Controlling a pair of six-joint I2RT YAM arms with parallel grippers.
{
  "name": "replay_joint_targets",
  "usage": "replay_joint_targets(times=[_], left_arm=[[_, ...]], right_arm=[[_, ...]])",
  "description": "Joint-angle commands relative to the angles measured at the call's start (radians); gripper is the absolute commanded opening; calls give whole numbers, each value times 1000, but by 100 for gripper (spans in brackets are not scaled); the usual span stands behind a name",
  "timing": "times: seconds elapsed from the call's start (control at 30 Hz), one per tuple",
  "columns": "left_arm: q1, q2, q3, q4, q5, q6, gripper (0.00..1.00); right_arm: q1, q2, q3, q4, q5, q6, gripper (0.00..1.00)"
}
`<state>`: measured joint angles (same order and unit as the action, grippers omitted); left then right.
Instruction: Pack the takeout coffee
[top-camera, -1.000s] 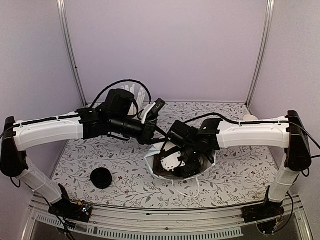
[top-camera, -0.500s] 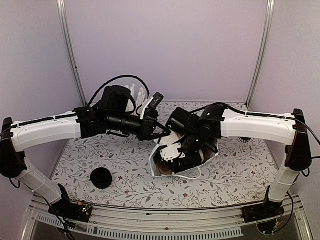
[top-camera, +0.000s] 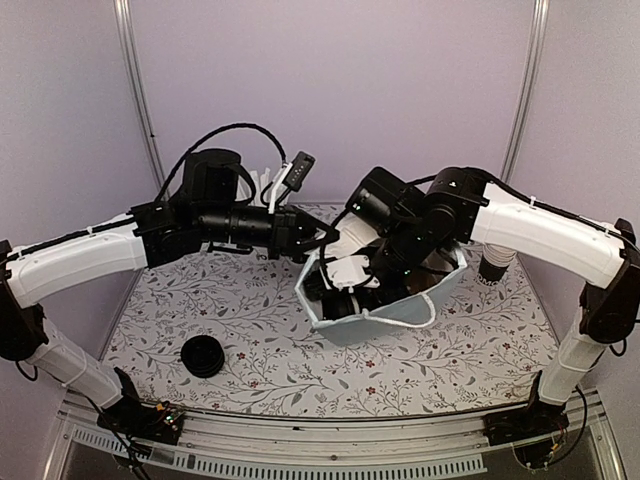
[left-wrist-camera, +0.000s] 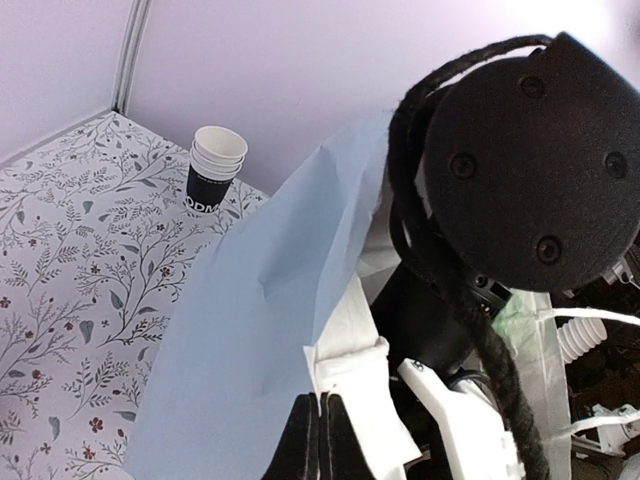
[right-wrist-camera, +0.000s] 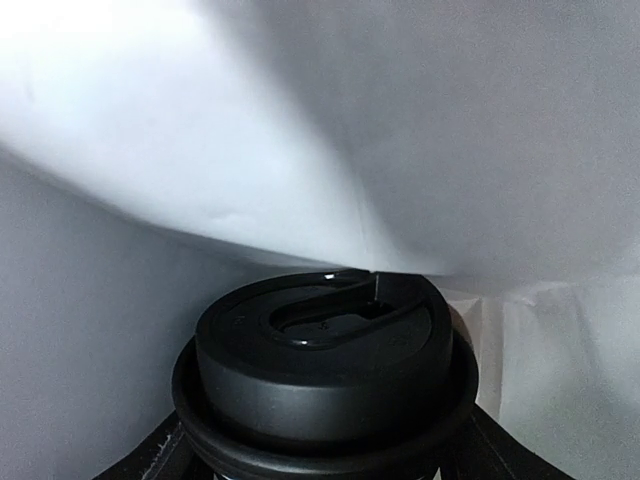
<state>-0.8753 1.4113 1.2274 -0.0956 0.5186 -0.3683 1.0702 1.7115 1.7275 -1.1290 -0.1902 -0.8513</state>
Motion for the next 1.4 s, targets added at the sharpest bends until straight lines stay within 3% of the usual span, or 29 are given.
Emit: replay_joint_targets(times=[0.0, 0.1, 0.13, 0.2, 0.37, 0.67, 0.7, 0.73, 0.93, 1.07, 1.37], left_arm=[[37, 3, -1, -69, -17, -1, 0], [36, -16, -1, -48, -1, -20, 0], [36, -23, -6, -42, 3, -23, 8], [36, -41, -15, -39, -3, -29, 38], [36, -104, -57, -33, -45, -26, 70], [37, -185, -94, -65, -131, -12, 81], [36, -190, -97, -68, -137, -16, 93], [36, -194, -97, -72, -141, -21, 99], [36, -224, -115, -138, -208, -67, 100], [36, -279, -165, -118, -262, -81, 100], [37, -309, -250, -34, -274, -164, 100]], right_arm=[[3, -65, 36, 8, -109, -5, 55], [7, -41, 14, 13, -63, 19, 54], [8, -36, 0, 22, -54, 23, 54], [8, -39, -19, 36, -53, 36, 54], [8, -47, -42, 50, -49, 40, 54], [8, -46, -22, 82, -69, 60, 54], [7, -43, -11, 89, -62, 60, 54], [5, -43, -9, 101, -53, 62, 54], [-14, -35, -35, 186, 19, 61, 53], [-55, -14, 54, 253, 49, 54, 54], [-111, 141, 98, 261, -90, 113, 55]])
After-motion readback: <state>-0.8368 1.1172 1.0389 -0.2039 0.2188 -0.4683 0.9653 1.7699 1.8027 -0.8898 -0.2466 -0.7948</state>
